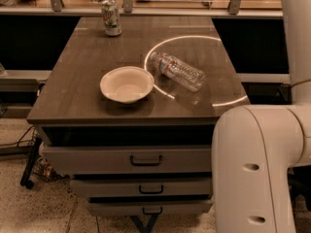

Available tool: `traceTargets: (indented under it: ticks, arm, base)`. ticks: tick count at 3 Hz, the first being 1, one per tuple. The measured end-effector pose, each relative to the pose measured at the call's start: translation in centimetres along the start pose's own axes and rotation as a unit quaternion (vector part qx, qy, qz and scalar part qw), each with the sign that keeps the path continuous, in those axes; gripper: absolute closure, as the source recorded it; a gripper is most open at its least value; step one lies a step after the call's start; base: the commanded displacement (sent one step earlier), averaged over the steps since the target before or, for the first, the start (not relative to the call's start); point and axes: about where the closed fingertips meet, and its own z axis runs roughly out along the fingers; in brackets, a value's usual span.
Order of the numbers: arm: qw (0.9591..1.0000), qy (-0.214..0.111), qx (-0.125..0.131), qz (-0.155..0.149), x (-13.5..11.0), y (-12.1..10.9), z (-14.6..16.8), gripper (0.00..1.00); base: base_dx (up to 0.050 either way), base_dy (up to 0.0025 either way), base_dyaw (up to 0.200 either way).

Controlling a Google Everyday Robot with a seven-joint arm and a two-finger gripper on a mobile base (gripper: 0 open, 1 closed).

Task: Knock water bottle over

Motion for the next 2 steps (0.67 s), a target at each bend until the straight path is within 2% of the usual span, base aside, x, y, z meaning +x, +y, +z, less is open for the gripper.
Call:
traceTargets:
  ticks: [1,2]
  arm:
    - [0.9943,-0.084,0.064,0.018,-4.9,-3.9,-5.2,0.0]
    - [0.9776,-0.168,0.123,0.032,-9.6,-7.2,-11.6,0.0]
  base:
    - [0.0,0.0,0.0]
    - [0.0,0.0,0.0]
